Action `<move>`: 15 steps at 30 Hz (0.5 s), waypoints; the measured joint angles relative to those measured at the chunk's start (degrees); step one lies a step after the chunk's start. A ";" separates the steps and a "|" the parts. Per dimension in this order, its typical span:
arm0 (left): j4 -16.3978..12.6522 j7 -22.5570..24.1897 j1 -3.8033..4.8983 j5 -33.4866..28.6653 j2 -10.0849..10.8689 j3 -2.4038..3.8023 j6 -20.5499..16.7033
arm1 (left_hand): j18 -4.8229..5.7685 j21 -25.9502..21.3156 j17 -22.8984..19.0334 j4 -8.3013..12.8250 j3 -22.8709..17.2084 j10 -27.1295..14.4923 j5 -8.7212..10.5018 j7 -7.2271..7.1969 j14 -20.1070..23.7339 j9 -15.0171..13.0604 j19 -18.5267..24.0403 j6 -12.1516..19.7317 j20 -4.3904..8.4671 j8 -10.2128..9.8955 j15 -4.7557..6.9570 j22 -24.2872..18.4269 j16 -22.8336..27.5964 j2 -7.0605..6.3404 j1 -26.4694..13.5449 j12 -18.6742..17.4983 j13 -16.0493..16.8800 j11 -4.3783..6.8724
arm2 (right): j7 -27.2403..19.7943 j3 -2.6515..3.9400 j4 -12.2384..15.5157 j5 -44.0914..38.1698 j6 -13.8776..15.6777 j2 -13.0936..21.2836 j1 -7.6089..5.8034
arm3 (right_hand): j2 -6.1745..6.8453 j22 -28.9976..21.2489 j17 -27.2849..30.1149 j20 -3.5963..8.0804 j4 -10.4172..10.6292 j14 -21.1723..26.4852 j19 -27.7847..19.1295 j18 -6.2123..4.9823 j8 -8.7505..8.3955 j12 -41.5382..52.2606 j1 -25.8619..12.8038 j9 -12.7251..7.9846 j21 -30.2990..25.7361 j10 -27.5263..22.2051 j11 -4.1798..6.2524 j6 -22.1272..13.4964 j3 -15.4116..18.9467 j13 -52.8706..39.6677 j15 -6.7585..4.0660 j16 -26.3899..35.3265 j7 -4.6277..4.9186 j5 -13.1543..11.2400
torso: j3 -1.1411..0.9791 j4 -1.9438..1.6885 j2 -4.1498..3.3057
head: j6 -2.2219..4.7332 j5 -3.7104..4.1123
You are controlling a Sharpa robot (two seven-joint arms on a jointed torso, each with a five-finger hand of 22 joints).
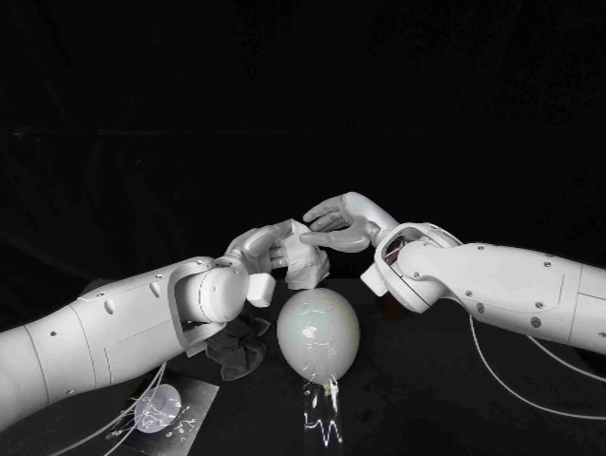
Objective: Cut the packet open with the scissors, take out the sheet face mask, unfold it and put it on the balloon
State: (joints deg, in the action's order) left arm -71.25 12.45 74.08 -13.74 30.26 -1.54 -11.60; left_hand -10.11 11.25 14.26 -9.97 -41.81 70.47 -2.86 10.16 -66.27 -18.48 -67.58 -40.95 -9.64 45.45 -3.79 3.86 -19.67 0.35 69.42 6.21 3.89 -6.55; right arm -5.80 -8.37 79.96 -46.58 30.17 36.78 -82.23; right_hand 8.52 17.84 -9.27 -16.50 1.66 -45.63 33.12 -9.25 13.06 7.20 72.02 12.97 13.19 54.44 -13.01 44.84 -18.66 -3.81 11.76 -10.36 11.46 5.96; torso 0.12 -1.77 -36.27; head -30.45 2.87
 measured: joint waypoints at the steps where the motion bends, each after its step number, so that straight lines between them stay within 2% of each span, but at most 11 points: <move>1: -0.02 0.03 0.00 0.18 0.00 0.00 0.01 | 0.00 0.00 0.00 0.00 0.00 0.00 0.00 0.00 0.00 0.00 0.00 0.00 0.00 0.00 0.00 0.00 0.00 0.00 0.00 0.00 0.00 0.00 | 0.00 0.00 -0.17 0.07 0.03 -0.16 0.02 | 0.00 -0.06 0.00 0.00 0.19 0.00 0.00 0.00 0.00 0.14 0.00 -0.01 0.00 0.00 0.00 0.00 0.19 0.00 0.00 0.00 0.00 -0.01 | 0.01 0.00 0.00 | -0.02 -0.01; 6: -0.12 0.19 0.00 1.07 0.06 0.00 0.05 | 0.05 -0.22 -0.01 0.17 0.17 0.00 0.00 0.20 0.00 0.16 0.00 -0.20 0.00 -0.24 -0.01 0.00 0.00 0.00 0.00 -0.23 0.00 0.00 | 0.07 0.00 -1.07 0.81 0.04 -0.89 0.10 | -0.34 -0.26 0.00 -0.21 1.12 0.11 0.22 0.01 0.00 0.43 -0.34 -0.20 0.00 0.00 0.00 0.26 1.12 0.00 -0.11 -0.73 -0.01 -0.01 | 0.02 0.03 0.01 | -0.05 -0.05; 7: -0.15 0.22 0.00 1.21 0.06 0.00 0.06 | 0.34 -0.22 -0.01 0.17 0.17 0.00 0.00 0.20 0.00 0.16 0.00 -0.20 0.00 -0.28 -0.01 0.00 0.00 0.00 0.00 -0.23 0.00 0.00 | 0.10 0.00 -1.16 0.99 0.03 -0.96 0.12 | -0.40 -0.34 0.00 -0.21 1.37 0.20 0.23 0.01 0.00 0.75 -0.34 -0.22 -0.05 0.00 0.00 0.59 1.37 0.00 -0.20 -1.06 0.10 -0.01 | 0.01 0.03 0.02 | -0.05 -0.05; 10: -0.24 0.30 0.00 1.65 0.08 0.00 0.10 | 0.37 -0.22 -0.01 0.17 0.17 0.00 0.00 0.00 0.01 0.16 0.00 -0.40 0.00 -0.29 -0.01 0.00 0.23 0.00 0.00 -0.23 0.00 0.00 | 0.17 0.00 -1.25 1.63 -0.03 -1.13 0.16 | -1.52 -0.62 -0.05 0.01 2.16 0.20 0.45 0.02 0.00 1.85 0.26 -0.28 -0.28 0.54 0.54 2.05 2.14 -0.01 -0.20 -2.11 0.36 -0.01 | 0.00 0.06 0.04 | -0.03 -0.06; 13: -0.30 0.38 0.00 2.02 0.08 0.00 0.15 | 0.38 -0.22 -0.01 0.01 0.33 0.00 0.00 0.00 0.01 0.26 0.00 -0.40 0.00 -0.29 -0.01 0.00 0.23 0.00 0.00 -0.23 0.00 0.00 | 0.19 0.00 -1.19 2.18 -0.08 -1.20 0.17 | -3.31 -0.91 -0.14 -0.10 3.43 -0.22 0.82 0.03 0.00 2.93 1.29 -0.48 -0.28 1.50 1.42 3.63 1.65 -0.03 -0.62 -3.43 0.74 -1.47 | -0.03 0.09 0.05 | -0.02 -0.10; 15: -0.32 0.47 0.01 2.31 0.07 0.00 0.19 | 0.39 -0.22 -0.02 0.01 0.33 0.00 0.00 0.00 0.01 0.27 0.00 -0.40 0.00 -0.36 -0.02 0.00 0.23 0.00 0.00 -0.29 0.00 0.00 | 0.20 0.00 -1.17 2.62 -0.14 -1.25 0.18 | -3.72 -0.93 -0.13 0.00 3.74 -0.43 1.06 0.03 0.00 3.17 1.70 -0.55 -0.28 1.98 1.52 4.13 1.34 -0.03 -0.84 -3.85 0.99 -2.19 | -0.04 0.10 0.07 | -0.02 -0.10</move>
State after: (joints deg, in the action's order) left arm -71.57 12.93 74.09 -11.43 30.33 -1.54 -11.41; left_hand -9.72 11.03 14.25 -9.96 -41.48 70.46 -2.86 10.15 -66.26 -18.20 -67.58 -41.35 -9.63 45.08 -3.81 3.86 -19.45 0.35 69.42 5.92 3.88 -6.55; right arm -5.60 -8.37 78.79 -43.96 30.03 35.53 -82.05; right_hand 4.80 16.91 -9.40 -16.50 5.40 -46.07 34.18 -9.21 13.06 10.37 73.73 12.43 12.92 56.42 -11.49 48.97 -17.32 -3.85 10.93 -14.21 12.46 3.77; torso 0.08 -1.67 -36.21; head -30.47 2.76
